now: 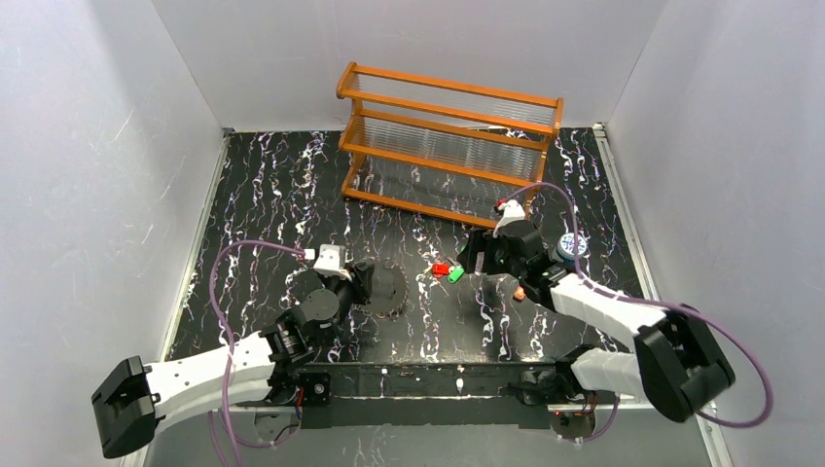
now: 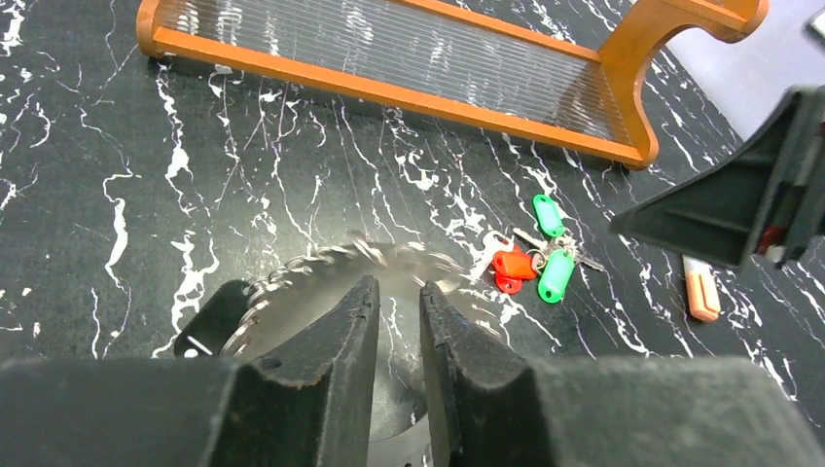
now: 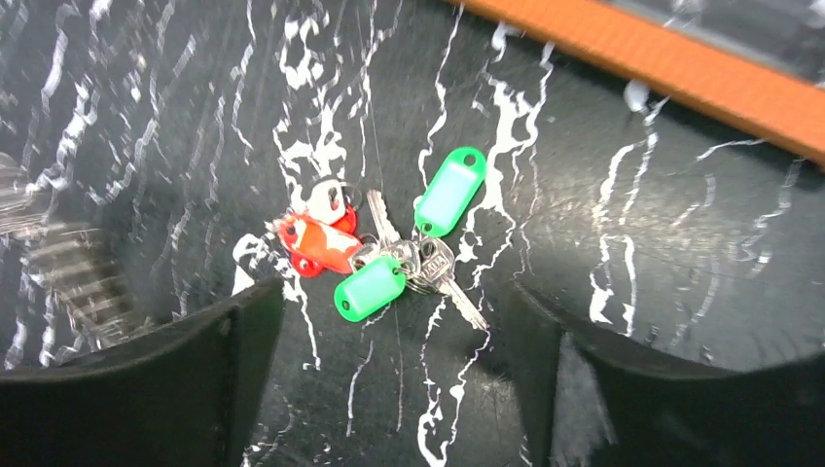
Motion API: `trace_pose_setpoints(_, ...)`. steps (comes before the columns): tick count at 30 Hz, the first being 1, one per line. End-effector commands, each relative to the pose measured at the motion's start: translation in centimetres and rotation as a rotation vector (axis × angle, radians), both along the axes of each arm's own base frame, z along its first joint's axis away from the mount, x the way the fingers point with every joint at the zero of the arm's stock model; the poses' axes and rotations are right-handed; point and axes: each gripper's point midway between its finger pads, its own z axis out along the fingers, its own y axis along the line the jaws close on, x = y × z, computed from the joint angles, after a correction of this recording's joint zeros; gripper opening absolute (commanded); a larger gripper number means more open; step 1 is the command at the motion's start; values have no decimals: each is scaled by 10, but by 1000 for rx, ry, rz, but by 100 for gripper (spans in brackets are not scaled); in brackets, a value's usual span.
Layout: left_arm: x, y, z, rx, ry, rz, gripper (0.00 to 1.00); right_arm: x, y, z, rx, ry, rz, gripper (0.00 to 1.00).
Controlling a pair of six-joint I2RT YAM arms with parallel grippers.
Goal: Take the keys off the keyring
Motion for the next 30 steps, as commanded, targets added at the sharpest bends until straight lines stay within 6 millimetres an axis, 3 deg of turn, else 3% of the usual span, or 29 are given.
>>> trace_pose_setpoints(1, 1, 2, 25, 39, -35, -6, 28, 14, -22, 55, -22, -120, -109, 97)
trace_pose_setpoints(5, -1, 13, 52, 63, -37, 15, 45, 6, -54, 89, -24, -177, -250, 99)
trace_pose_setpoints(10, -12, 46, 98, 69, -22, 74, 63, -9, -92, 135, -39, -242, -379, 99)
trace_pose_setpoints(12, -18, 63, 113, 70, -21, 98, 89, -16, -105, 154, -43, -280, -413, 99)
trace_pose_setpoints(13, -23, 73, 118, 76, -18, 108, 97, -23, -111, 165, -37, -305, -418, 99)
trace_pose_setpoints(22, -50, 129, 173, -5, -146, 129, 98, -68, -155, 255, 55, -604, -445, 99)
trace_pose_setpoints(26, -55, 146, 181, -22, -186, 151, 98, -80, -181, 266, 91, -665, -553, 99)
trace_pose_setpoints(30, -56, 156, 176, -26, -199, 190, 98, -79, -198, 261, 96, -682, -659, 99)
